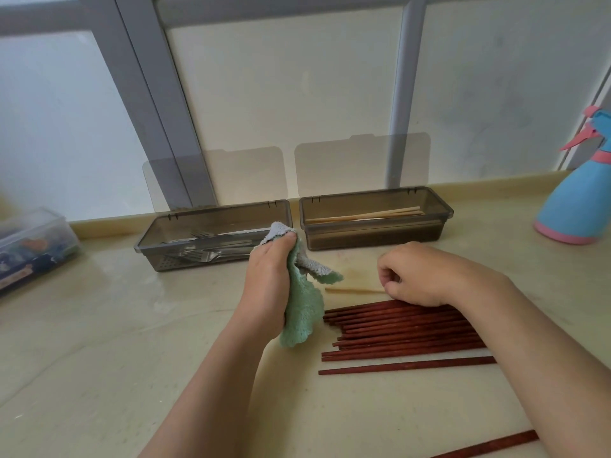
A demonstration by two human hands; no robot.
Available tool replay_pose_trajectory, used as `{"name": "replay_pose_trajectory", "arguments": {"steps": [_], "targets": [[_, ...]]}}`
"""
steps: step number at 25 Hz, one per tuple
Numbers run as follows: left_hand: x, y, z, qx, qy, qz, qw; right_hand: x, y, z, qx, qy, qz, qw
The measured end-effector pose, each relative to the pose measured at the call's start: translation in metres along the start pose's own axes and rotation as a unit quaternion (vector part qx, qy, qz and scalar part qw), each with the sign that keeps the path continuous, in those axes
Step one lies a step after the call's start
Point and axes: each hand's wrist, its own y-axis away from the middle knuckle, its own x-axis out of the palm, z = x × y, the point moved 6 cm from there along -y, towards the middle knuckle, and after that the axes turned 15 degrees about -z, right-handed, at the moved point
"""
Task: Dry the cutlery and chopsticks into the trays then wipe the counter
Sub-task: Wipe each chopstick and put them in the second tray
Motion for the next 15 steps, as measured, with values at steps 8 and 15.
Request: {"name": "replay_pose_trajectory", "arguments": {"steps": [8,15], "targets": [[0.0,0.007,-0.005,0.013,-0.015,-0.002,1.0,-0.027,0.003,-0.003,0.017,-0.171,-0.151,0.973],[0.004,0.013,-0.009,-0.006,0.034,-0.011,0.999,-0.029,0.012,0.03,-0.066,-0.25,-0.189,0.947]]}}
